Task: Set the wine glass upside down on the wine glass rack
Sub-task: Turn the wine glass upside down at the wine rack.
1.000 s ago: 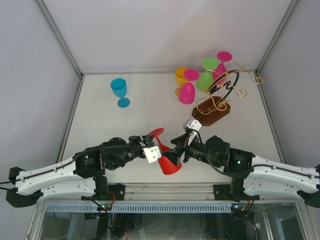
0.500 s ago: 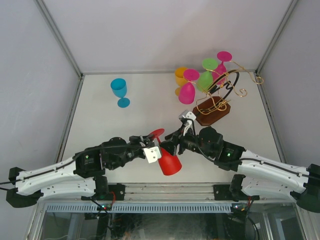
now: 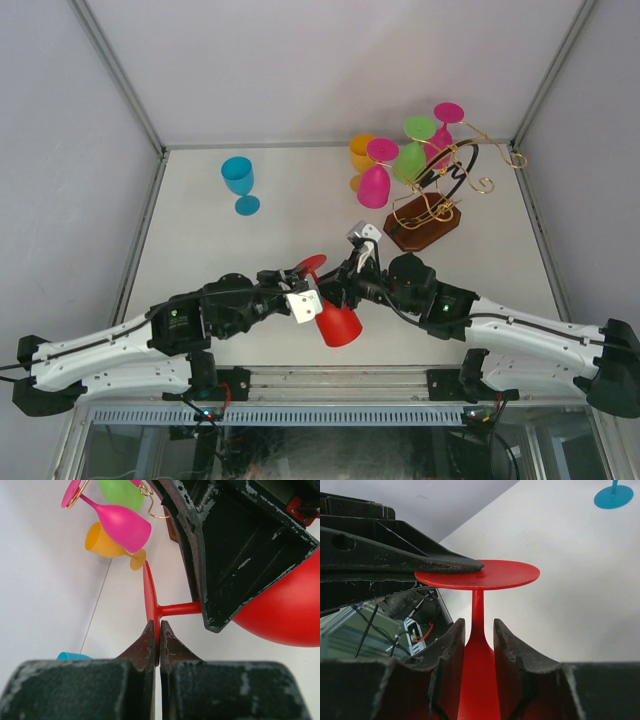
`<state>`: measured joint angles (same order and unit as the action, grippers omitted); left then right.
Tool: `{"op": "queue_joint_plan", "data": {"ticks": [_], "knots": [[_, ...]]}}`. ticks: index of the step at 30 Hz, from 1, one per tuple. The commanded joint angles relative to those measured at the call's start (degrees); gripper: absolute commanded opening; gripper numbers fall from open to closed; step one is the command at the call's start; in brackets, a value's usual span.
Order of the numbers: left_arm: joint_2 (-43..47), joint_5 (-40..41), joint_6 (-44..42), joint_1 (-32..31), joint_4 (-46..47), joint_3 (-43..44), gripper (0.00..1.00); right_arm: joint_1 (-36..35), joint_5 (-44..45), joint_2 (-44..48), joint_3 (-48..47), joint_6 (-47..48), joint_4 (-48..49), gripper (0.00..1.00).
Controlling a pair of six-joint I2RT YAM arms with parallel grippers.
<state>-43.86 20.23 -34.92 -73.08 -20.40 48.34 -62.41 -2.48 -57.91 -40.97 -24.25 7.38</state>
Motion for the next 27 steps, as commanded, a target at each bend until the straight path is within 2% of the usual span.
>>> {"op": "queue_joint_plan", "data": {"ticks": [1,6,10,12,17,21,27], "knots": [[0.11,0.51,1.93,0.39,3.32,0.77,0.00,-0.25,-0.20,-0.68,-0.54,2.03,1.72,0.27],[-0.23,0.28,1.96,0.74,2.93,1.03,0.00,-0.34,-0.74,-1.27,-0.71,3.20,2.16,0.32],[-0.08,0.16,1.96,0.88,2.91,0.98,0.00,-0.49,-1.63,-2.14,-1.41,4.23,1.45,0.30],[-0.12,0.00,2.06,0.92,2.92,1.05,0.00,-0.57,-1.78,-2.44,-1.48,4.66,1.35,0.26],[-0.25,-0.30,2.59,1.26,2.39,1.54,0.00,-1.07,-1.39,-2.65,-1.48,6.49,1.02,0.00],[0.12,-0.58,3.03,1.36,2.30,1.54,0.01,-1.74,0.11,-2.34,-1.48,7.42,1.29,0.00],[0.09,-0.88,4.09,1.36,0.98,2.61,0.26,-1.59,1.47,-1.35,-1.48,7.73,2.15,0.00]]}}
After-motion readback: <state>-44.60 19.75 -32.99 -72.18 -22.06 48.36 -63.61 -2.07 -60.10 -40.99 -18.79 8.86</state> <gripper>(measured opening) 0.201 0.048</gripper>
